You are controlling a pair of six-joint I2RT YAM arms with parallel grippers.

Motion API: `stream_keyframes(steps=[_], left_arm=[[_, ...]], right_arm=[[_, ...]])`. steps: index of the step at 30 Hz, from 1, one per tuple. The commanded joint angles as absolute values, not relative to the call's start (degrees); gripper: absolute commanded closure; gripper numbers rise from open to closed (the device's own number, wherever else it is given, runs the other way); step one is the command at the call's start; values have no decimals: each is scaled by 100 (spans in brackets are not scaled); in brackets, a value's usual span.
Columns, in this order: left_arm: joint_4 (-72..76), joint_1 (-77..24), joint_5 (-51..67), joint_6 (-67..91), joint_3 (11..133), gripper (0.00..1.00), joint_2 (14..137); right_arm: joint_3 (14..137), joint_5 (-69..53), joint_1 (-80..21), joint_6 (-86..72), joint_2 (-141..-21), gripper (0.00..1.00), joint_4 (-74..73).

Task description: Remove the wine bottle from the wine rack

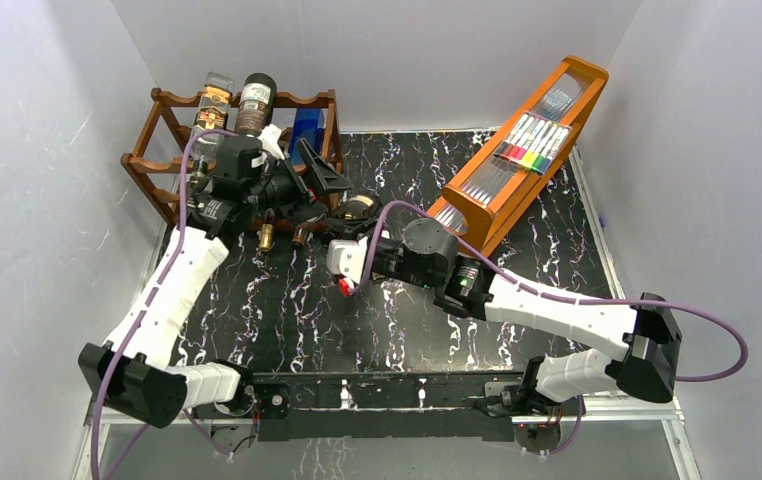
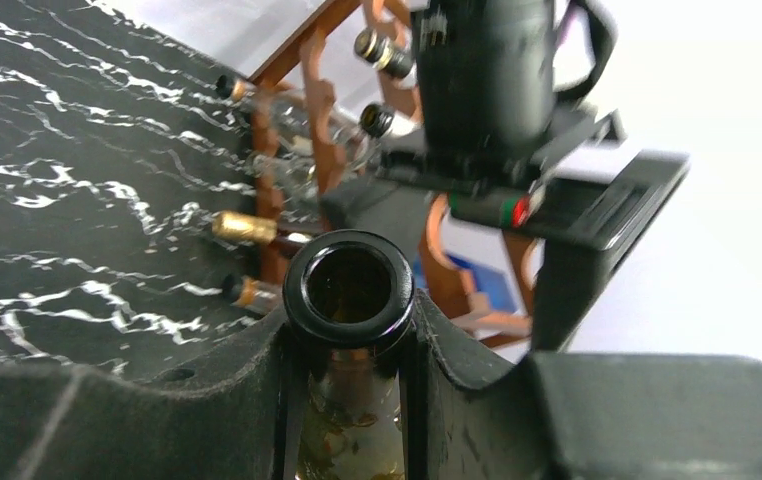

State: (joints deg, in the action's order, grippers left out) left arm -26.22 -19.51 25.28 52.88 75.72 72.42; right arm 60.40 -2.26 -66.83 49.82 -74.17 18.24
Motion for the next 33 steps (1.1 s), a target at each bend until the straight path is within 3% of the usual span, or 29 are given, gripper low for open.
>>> stream_keyframes(steps=[1, 7, 13, 25, 33], left_arm=[[-2626, -1943, 2326, 4742, 7643, 2, 6702], [-2988, -1943, 1793, 4105, 7959, 2, 6533], [-3050, -1946, 1341, 3755, 8002, 2, 6347], [-2918, -1942, 1083, 3439, 7708, 2, 6289], [-2931, -1943, 924, 3314, 7521, 2, 6220]], right_arm=[[6700, 313, -6702, 3947, -6965, 100, 2039], [6852, 1133, -6706, 2481, -6519, 100, 1370], [7459, 1950, -6700, 1011, -6075, 100, -486], [7588, 3318, -6706, -428, -5264, 100, -3248], [7484, 4471, -6705, -1177, -4707, 100, -4133]])
